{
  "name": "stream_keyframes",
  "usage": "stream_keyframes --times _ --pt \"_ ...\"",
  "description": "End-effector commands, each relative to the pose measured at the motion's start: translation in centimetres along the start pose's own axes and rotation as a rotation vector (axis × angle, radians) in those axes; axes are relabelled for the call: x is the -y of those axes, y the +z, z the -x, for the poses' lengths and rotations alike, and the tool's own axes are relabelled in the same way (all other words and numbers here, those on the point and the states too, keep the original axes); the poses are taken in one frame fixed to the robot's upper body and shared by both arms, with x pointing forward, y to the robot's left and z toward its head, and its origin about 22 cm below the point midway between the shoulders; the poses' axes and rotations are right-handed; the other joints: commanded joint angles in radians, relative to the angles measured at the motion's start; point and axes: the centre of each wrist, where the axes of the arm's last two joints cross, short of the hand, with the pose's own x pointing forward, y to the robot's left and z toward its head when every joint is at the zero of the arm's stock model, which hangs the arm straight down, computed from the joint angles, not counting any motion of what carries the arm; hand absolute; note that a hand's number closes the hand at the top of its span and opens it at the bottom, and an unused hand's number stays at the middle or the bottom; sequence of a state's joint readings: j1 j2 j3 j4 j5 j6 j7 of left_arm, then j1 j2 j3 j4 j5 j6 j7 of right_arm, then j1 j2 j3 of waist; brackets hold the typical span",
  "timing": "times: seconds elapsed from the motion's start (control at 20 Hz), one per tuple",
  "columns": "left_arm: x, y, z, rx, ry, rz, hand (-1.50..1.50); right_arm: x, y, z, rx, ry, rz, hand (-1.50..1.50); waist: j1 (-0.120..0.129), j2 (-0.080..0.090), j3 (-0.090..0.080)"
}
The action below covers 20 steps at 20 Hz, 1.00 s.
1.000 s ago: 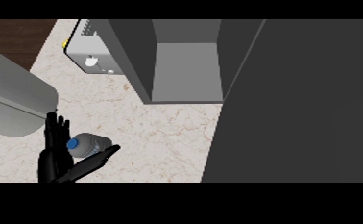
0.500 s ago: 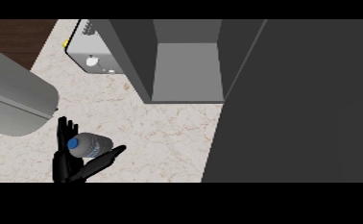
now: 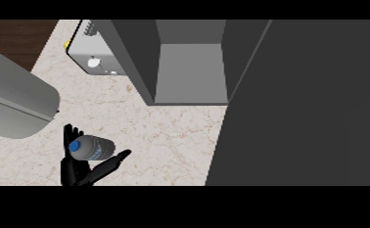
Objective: Pick up the bottled water, place it into the cabinet and close the cabinet
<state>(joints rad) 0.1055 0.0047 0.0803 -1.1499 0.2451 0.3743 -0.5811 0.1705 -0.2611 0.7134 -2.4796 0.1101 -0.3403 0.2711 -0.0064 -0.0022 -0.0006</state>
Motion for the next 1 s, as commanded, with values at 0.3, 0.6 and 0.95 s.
stream_keyframes --times 0.3,0.6,0.95 --pt "0.3 1.8 4.0 0.032 0.085 0.027 -1.5 -0.3 0.7 -1.4 0.06 0.043 0.016 -1.5 -0.002 0.001 -0.001" --pt "-0.9 2.0 4.1 0.041 0.171 0.035 1.5 0.9 1.2 -2.2 0.032 0.055 0.005 -1.5 0.0 0.001 0.0" --pt "1.5 -0.3 2.8 0.059 0.221 0.039 1.5 -0.1 1.5 -3.2 0.06 0.058 0.026 -1.5 -0.002 -0.001 0.0"
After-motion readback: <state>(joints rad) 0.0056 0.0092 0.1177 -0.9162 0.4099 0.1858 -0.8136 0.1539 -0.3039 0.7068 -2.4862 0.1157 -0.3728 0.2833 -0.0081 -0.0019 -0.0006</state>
